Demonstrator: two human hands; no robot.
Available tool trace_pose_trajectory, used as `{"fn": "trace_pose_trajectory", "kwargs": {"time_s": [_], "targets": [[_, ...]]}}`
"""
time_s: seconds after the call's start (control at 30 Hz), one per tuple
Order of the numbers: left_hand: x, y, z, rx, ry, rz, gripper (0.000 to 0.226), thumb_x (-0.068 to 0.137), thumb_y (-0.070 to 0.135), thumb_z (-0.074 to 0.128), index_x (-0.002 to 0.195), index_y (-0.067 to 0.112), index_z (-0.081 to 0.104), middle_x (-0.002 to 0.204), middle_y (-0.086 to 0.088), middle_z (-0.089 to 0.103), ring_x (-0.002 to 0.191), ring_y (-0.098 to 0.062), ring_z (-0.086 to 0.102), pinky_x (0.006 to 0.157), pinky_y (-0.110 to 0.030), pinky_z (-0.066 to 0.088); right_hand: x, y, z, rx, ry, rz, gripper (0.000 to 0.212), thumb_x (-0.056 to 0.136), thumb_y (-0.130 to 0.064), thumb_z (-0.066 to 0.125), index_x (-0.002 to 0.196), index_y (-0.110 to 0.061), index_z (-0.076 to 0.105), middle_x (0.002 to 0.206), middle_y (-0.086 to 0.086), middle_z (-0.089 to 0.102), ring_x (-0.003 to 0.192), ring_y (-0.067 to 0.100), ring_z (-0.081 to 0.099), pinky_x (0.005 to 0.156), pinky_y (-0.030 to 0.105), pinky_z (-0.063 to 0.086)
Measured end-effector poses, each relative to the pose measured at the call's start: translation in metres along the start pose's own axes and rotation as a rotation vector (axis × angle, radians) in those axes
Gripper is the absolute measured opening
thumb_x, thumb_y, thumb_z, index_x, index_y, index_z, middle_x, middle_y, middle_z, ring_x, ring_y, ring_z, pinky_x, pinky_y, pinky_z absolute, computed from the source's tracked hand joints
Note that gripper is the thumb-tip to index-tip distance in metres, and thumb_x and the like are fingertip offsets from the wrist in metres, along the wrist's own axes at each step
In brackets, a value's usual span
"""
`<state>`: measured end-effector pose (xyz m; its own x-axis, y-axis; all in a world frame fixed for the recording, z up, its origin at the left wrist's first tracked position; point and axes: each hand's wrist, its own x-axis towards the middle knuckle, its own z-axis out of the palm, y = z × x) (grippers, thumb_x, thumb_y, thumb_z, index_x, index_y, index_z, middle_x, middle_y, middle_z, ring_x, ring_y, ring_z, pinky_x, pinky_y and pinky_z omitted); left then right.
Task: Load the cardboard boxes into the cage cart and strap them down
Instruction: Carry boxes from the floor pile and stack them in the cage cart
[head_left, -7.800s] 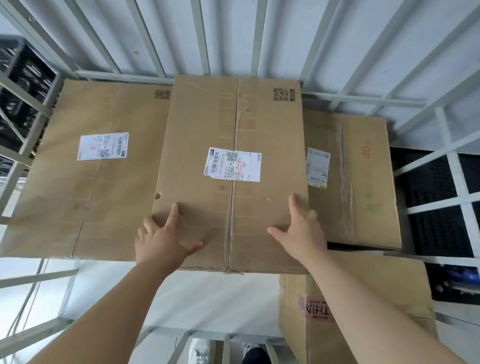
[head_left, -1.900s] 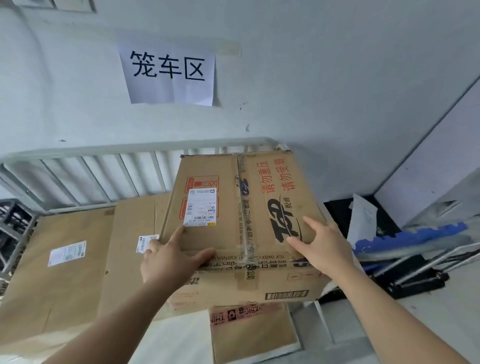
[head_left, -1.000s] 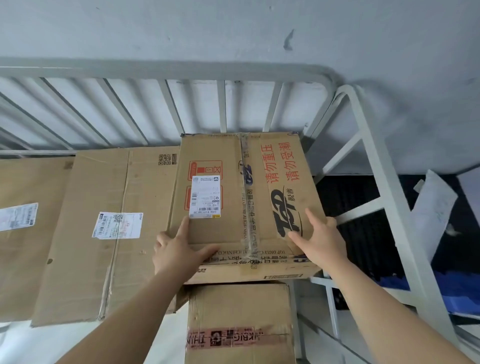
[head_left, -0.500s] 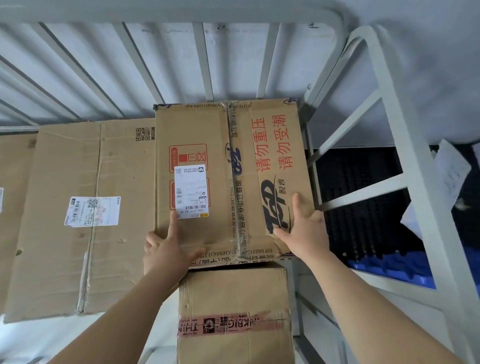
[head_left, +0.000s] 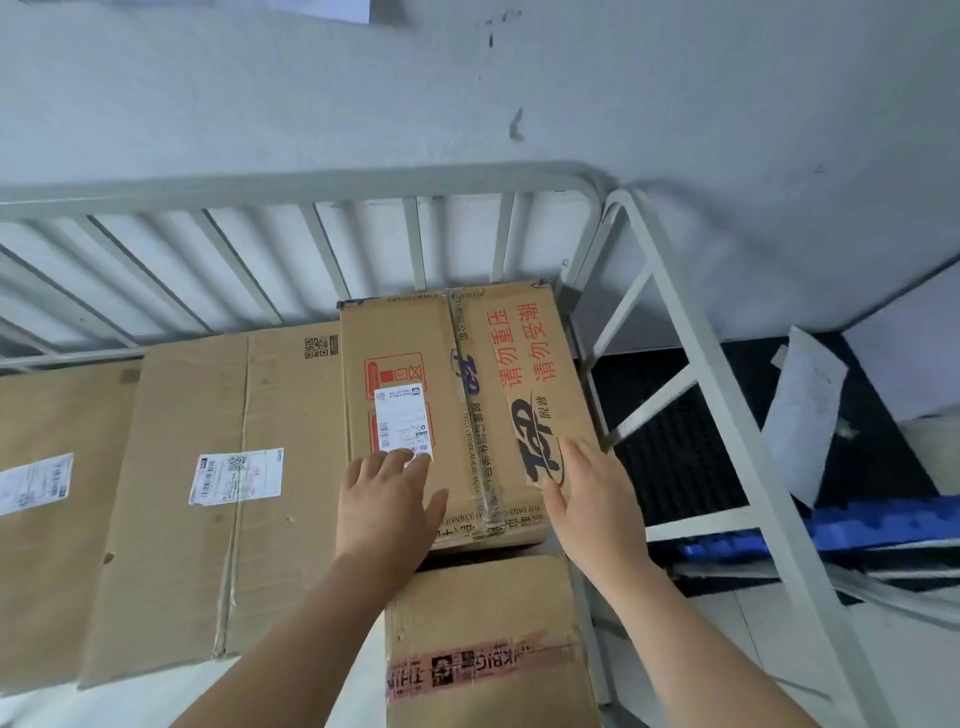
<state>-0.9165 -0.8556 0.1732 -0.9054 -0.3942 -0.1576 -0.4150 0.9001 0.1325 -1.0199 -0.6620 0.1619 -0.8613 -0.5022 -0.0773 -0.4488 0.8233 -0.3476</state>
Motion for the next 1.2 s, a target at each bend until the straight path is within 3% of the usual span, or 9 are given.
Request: {"fn": "trace_pose_trajectory", "kwargs": {"time_s": [0.13, 0.27, 0.5, 0.63, 0.8, 0.93, 1.03, 1.13, 1.2], "targets": [[-0.038, 0.013, -0.043, -0.020, 0.040, 0.129, 0.040, 0.079, 0.046, 0.067, 0.110, 0.021, 0.068, 0.107, 0.001, 0.069, 0.102, -0.026, 0.062, 0.091, -0.041, 0.047, -0.050, -0.019, -0.052, -0.053, 0.144, -0.014, 0.036, 0.091, -0.031, 0.049, 0.121, -0.010, 0.054, 0.112, 0.000, 0.060, 0.102, 0.017, 0.055, 0.094, 0.040, 0.048], [-0.084, 0.030, -0.087, -0.054, 0.057, 0.288, 0.047, 0.089, 0.050, 0.052, 0.128, 0.024, 0.056, 0.127, 0.003, 0.060, 0.120, -0.024, 0.051, 0.104, -0.040, 0.035, -0.117, -0.031, -0.095, -0.128, 0.260, 0.075, 0.041, 0.091, -0.028, 0.056, 0.124, -0.004, 0.058, 0.121, 0.009, 0.062, 0.114, 0.025, 0.057, 0.100, 0.044, 0.046], [-0.180, 0.077, -0.144, -0.021, 0.024, 0.589, 0.052, 0.095, 0.054, 0.034, 0.142, 0.031, 0.035, 0.145, 0.008, 0.041, 0.135, -0.020, 0.031, 0.114, -0.038, 0.019, -0.284, -0.044, -0.158, -0.142, 0.443, 0.356, 0.037, 0.086, -0.024, 0.064, 0.118, -0.003, 0.061, 0.109, 0.007, 0.066, 0.101, 0.027, 0.060, 0.088, 0.039, 0.051], [-0.238, 0.124, -0.159, 0.006, 0.025, 0.792, 0.051, 0.095, 0.052, 0.032, 0.141, 0.031, 0.037, 0.144, 0.007, 0.042, 0.134, -0.019, 0.034, 0.114, -0.038, 0.019, -0.384, -0.037, -0.181, -0.185, 0.519, 0.540, 0.033, 0.087, -0.025, 0.052, 0.108, -0.002, 0.063, 0.100, 0.009, 0.067, 0.092, 0.028, 0.062, 0.083, 0.037, 0.050], [-0.314, 0.197, -0.161, 0.037, -0.010, 1.049, 0.049, 0.095, 0.051, 0.035, 0.139, 0.030, 0.040, 0.139, 0.007, 0.046, 0.131, -0.020, 0.037, 0.111, -0.037, 0.021, -0.512, -0.022, -0.188, -0.204, 0.601, 0.833, 0.035, 0.087, -0.021, 0.063, 0.116, -0.001, 0.062, 0.112, 0.013, 0.067, 0.102, 0.031, 0.063, 0.092, 0.040, 0.048], [-0.378, 0.255, -0.145, 0.048, -0.042, 1.239, 0.049, 0.092, 0.049, 0.041, 0.132, 0.024, 0.051, 0.130, 0.002, 0.055, 0.121, -0.025, 0.048, 0.105, -0.039, 0.030, -0.608, -0.004, -0.181, -0.199, 0.639, 1.071, 0.042, 0.089, -0.032, 0.052, 0.122, -0.007, 0.061, 0.119, 0.009, 0.065, 0.110, 0.029, 0.060, 0.094, 0.038, 0.047], [-0.429, 0.300, -0.127, 0.082, -0.065, 1.374, 0.049, 0.094, 0.049, 0.039, 0.136, 0.023, 0.045, 0.133, 0.002, 0.051, 0.122, -0.024, 0.044, 0.106, -0.037, 0.026, -0.675, 0.009, -0.177, -0.147, 0.663, 1.217, 0.036, 0.089, -0.032, 0.054, 0.115, -0.009, 0.062, 0.110, 0.010, 0.067, 0.101, 0.032, 0.060, 0.087, 0.040, 0.049], [-0.478, 0.346, -0.108, 0.115, -0.101, 1.479, 0.051, 0.096, 0.049, 0.035, 0.140, 0.024, 0.040, 0.138, 0.003, 0.047, 0.127, -0.023, 0.040, 0.108, -0.036, 0.023, -0.737, 0.026, -0.173, -0.109, 0.661, 1.334, 0.054, 0.087, -0.047, 0.037, 0.120, -0.013, 0.062, 0.116, 0.007, 0.066, 0.105, 0.030, 0.060, 0.088, 0.042, 0.051], [-0.508, 0.373, -0.092, 0.145, -0.128, 1.527, 0.052, 0.096, 0.049, 0.034, 0.141, 0.025, 0.038, 0.140, 0.004, 0.045, 0.128, -0.022, 0.039, 0.109, -0.035, 0.023, -0.775, 0.038, -0.170, -0.121, 0.657, 1.397, 0.047, 0.089, -0.039, 0.049, 0.126, -0.012, 0.059, 0.122, 0.008, 0.064, 0.111, 0.030, 0.058, 0.094, 0.041, 0.048]]}}
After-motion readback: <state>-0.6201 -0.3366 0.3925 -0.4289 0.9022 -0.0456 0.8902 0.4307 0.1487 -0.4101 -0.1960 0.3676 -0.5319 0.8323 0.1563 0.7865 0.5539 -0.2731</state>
